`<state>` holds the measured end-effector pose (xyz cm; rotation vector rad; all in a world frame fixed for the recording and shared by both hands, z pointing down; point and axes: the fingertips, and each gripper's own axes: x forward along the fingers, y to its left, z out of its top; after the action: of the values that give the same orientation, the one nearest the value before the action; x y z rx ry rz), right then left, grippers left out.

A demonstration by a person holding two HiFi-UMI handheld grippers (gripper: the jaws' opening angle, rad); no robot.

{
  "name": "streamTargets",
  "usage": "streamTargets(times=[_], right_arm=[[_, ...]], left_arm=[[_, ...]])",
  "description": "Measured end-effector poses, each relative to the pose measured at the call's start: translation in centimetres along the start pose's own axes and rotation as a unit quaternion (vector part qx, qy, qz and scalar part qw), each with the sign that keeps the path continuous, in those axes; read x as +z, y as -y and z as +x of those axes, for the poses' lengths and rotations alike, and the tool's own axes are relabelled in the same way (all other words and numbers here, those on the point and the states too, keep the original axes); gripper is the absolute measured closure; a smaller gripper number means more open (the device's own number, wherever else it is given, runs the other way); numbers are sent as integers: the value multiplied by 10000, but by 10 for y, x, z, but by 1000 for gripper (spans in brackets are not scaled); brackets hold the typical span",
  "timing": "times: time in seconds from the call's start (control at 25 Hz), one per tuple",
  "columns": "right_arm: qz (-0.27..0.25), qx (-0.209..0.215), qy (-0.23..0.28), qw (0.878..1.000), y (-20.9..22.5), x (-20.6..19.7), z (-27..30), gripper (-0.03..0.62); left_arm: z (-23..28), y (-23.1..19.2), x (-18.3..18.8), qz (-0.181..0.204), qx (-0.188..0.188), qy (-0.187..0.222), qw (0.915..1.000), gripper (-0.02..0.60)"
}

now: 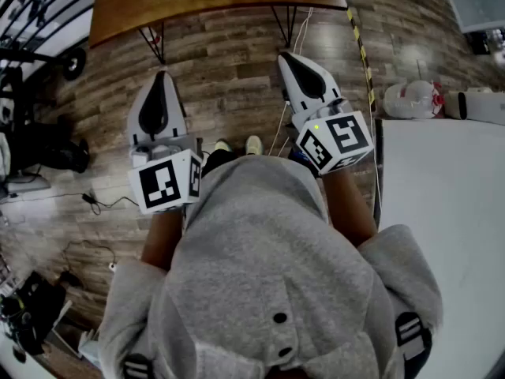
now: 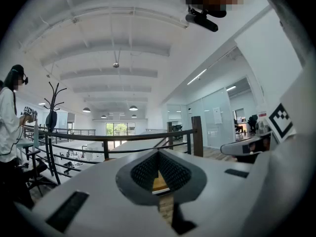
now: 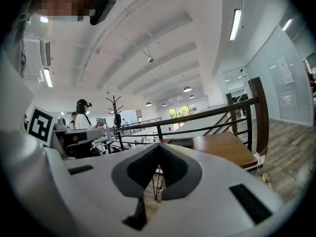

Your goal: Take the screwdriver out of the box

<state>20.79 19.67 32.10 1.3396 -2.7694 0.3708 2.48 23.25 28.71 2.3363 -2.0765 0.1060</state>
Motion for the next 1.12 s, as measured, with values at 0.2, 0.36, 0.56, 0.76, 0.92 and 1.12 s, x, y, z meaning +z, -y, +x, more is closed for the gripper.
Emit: streamTargets(times=[0.2, 0.36, 0.56, 0.76, 0.92, 1.12], right_arm=[[-164, 44, 16, 9999, -2, 0, -3, 579], [-199, 284, 153, 9993, -9, 7, -6, 579], [-332, 395, 78, 9986, -14, 1, -10, 579], [-230, 516, 186, 9982, -17, 6, -22, 579], [-261, 596, 263, 9975, -21, 7, -30, 579], [-302, 698, 238, 9968, -28, 3, -39, 579]], left_arm=[[1, 4, 1, -6, -14, 21, 10000, 568], [-2, 8, 3, -65, 16, 7, 10000, 568], [-9, 11, 3, -2, 78, 48, 10000, 568], [-20, 22, 10, 18, 33, 96, 9999, 568], [-27, 31, 16, 71, -26, 176, 9998, 568], [-36, 37, 18, 98, -14, 202, 9997, 568]])
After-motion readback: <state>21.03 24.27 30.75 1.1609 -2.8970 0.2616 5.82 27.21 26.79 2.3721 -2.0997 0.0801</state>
